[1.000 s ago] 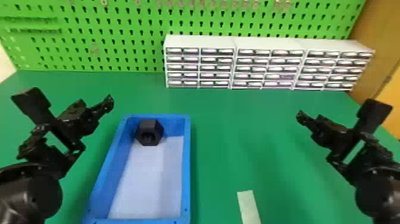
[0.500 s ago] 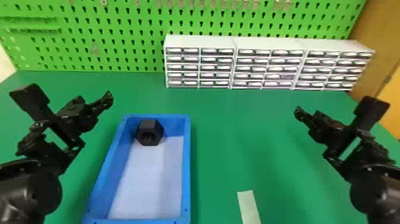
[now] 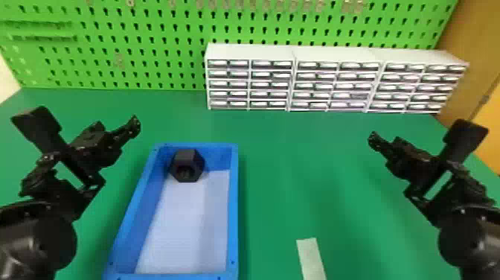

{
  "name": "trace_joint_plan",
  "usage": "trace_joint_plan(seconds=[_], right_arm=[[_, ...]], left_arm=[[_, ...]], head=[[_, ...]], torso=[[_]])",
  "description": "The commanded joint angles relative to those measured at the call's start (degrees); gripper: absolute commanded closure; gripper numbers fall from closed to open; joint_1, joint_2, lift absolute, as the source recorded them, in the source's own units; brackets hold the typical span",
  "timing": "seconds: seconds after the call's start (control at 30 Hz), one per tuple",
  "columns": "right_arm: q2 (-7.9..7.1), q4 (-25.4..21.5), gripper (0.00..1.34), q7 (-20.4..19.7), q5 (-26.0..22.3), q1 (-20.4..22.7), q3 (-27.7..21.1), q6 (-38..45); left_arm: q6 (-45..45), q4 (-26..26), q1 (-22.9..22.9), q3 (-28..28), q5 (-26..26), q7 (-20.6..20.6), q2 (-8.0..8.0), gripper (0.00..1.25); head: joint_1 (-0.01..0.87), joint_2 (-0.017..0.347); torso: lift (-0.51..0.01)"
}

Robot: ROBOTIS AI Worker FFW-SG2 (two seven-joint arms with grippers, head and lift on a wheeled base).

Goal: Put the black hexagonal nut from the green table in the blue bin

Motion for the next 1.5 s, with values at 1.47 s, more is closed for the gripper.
trace_joint_plan(seconds=[1.47], right_arm=[[-0.74,0.5,0.52,0.0,-2.09,0.28,0.85,0.07]], left_arm=[[0.53,0.18,-0.93,-0.3,-0.16,0.26,-0.01,0.23]], head=[[0.692,0.009]], torso=[[-0.097]])
